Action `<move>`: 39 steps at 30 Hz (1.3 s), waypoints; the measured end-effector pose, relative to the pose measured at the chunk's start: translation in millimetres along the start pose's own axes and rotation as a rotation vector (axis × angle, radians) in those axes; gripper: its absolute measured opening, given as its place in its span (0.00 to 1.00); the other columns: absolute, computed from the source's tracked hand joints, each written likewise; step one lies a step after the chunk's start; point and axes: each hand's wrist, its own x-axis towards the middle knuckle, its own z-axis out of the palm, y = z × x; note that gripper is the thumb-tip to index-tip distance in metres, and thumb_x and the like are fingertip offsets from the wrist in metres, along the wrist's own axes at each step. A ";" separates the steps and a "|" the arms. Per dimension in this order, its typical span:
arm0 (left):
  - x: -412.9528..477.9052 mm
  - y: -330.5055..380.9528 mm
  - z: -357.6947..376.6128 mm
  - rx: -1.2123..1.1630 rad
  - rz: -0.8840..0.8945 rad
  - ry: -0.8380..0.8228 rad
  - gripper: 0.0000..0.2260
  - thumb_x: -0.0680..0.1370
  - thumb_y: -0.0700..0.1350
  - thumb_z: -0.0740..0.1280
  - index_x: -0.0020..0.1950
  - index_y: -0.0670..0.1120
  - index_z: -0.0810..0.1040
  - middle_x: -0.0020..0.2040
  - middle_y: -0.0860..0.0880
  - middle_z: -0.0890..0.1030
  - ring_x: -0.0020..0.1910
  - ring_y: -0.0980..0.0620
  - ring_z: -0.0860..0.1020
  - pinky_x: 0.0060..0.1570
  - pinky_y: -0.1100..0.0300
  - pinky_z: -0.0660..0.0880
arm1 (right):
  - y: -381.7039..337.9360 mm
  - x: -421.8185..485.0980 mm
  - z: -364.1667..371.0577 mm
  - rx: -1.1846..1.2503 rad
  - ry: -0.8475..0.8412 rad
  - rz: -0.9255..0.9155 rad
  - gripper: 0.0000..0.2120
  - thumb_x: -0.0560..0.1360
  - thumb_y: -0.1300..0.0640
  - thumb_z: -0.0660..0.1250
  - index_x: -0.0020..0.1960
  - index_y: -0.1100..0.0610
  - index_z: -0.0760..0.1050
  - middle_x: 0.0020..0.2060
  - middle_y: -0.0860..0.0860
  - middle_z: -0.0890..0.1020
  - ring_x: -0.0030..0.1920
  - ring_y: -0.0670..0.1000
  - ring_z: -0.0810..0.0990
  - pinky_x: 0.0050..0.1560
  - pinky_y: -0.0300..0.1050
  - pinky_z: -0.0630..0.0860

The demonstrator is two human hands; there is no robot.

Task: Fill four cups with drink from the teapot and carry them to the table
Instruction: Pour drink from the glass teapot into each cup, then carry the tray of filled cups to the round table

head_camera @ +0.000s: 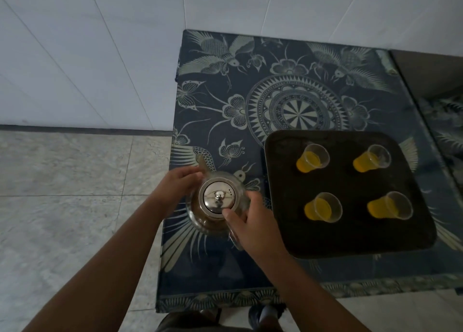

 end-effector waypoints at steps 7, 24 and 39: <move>-9.5 11.1 1.3 0.177 0.001 0.103 0.12 0.81 0.38 0.68 0.63 0.41 0.82 0.53 0.42 0.86 0.53 0.43 0.84 0.63 0.42 0.79 | 0.9 4.3 -9.9 -0.006 -0.081 0.032 0.25 0.75 0.41 0.68 0.68 0.49 0.68 0.48 0.47 0.84 0.46 0.47 0.85 0.49 0.53 0.83; -89.0 60.0 133.4 0.870 0.339 0.372 0.15 0.80 0.45 0.69 0.65 0.45 0.82 0.63 0.44 0.83 0.62 0.44 0.79 0.65 0.49 0.75 | 32.1 26.2 -137.3 -0.269 -0.147 -0.245 0.18 0.77 0.45 0.69 0.62 0.52 0.75 0.44 0.45 0.80 0.45 0.46 0.80 0.48 0.48 0.80; -89.5 91.6 309.4 1.120 0.270 0.295 0.14 0.81 0.50 0.65 0.63 0.44 0.79 0.59 0.45 0.81 0.61 0.44 0.79 0.62 0.48 0.76 | 137.6 34.8 -315.8 -0.473 0.033 -0.400 0.22 0.77 0.46 0.68 0.68 0.53 0.73 0.57 0.49 0.80 0.55 0.48 0.80 0.50 0.44 0.78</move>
